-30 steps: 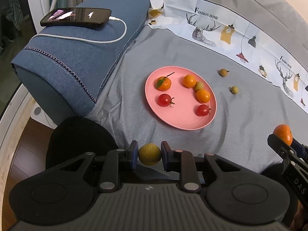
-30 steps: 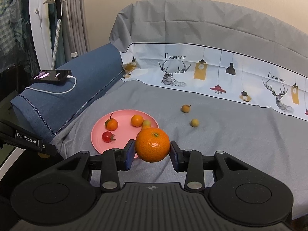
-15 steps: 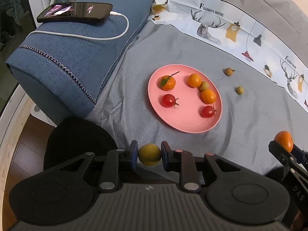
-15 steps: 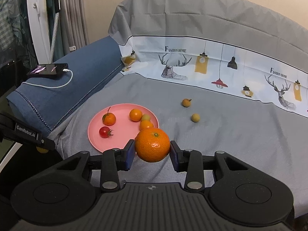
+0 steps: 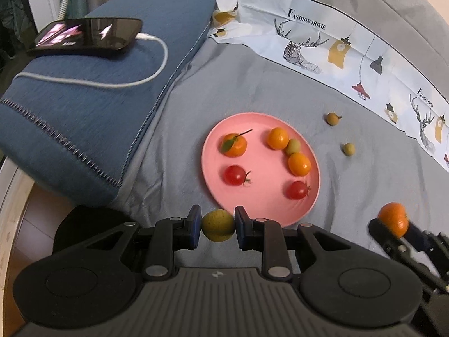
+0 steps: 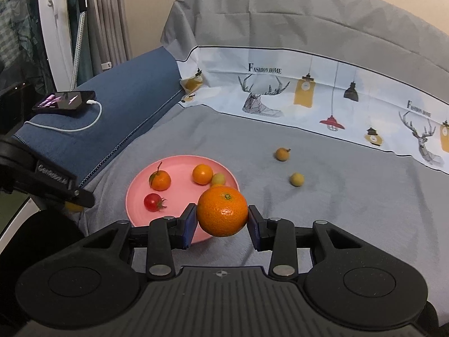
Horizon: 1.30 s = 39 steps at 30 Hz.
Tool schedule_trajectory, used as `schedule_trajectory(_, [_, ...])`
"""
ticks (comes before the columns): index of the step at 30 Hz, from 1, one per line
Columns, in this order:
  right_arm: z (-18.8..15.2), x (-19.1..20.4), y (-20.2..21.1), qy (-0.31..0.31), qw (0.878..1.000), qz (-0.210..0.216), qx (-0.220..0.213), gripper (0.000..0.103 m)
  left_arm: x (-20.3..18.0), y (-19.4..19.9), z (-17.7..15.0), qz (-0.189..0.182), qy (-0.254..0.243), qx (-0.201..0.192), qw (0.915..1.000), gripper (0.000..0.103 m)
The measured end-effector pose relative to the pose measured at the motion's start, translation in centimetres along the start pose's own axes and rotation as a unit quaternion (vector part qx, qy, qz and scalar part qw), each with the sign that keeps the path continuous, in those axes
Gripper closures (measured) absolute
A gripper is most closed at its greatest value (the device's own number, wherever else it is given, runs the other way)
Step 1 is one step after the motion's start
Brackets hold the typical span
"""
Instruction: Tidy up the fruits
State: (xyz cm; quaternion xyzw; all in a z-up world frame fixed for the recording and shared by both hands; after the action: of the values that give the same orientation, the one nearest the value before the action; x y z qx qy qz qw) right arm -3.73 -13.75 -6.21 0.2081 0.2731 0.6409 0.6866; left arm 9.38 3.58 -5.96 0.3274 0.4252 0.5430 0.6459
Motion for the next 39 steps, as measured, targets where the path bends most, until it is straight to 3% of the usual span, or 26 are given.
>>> schedule_trajectory(16, [1.8, 0.4, -6.8, 0.009, 0.999, 0.027, 0.023, 0.063, -3.0, -6.4, 3.8, 0.013, -0.006, 0.023, 0.9996, 0.075])
schedule_trajectory(35, [1.3, 1.2, -13.0, 0.031, 0.997, 0.049, 0.056, 0.063, -5.2, -12.9, 5.2, 0.044, -0.046, 0.040, 0.9972, 0.075])
schedule_trajectory(36, [1.4, 1.2, -13.1, 0.032, 0.997, 0.050, 0.056, 0.063, -5.3, -13.0, 5.2, 0.040, -0.048, 0.041, 0.9972, 0.069])
schedule_trajectory(38, [1.6, 1.3, -13.3, 0.034, 0.996, 0.055, 0.054, 0.063, -5.4, -13.0, 5.3, 0.037, -0.049, 0.039, 0.9974, 0.034])
schedule_trajectory(39, [1.8, 1.3, -13.3, 0.036, 0.996, 0.056, 0.051, 0.060, -5.5, -12.9, 5.3, 0.040, -0.048, 0.033, 0.9975, 0.008])
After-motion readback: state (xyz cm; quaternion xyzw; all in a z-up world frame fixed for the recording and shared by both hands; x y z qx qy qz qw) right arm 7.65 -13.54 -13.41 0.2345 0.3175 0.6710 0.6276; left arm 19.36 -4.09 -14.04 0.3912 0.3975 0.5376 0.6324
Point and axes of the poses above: each gripper's, at about its wrist camera, not at the fingertips, and y roughly against the way its jaws point, x to its left, z to its top, the point moved 4 cm from there along -y, roughly the way its jaws point, and after that the axes turned 12 degrees about y, right-handed, at the moved point
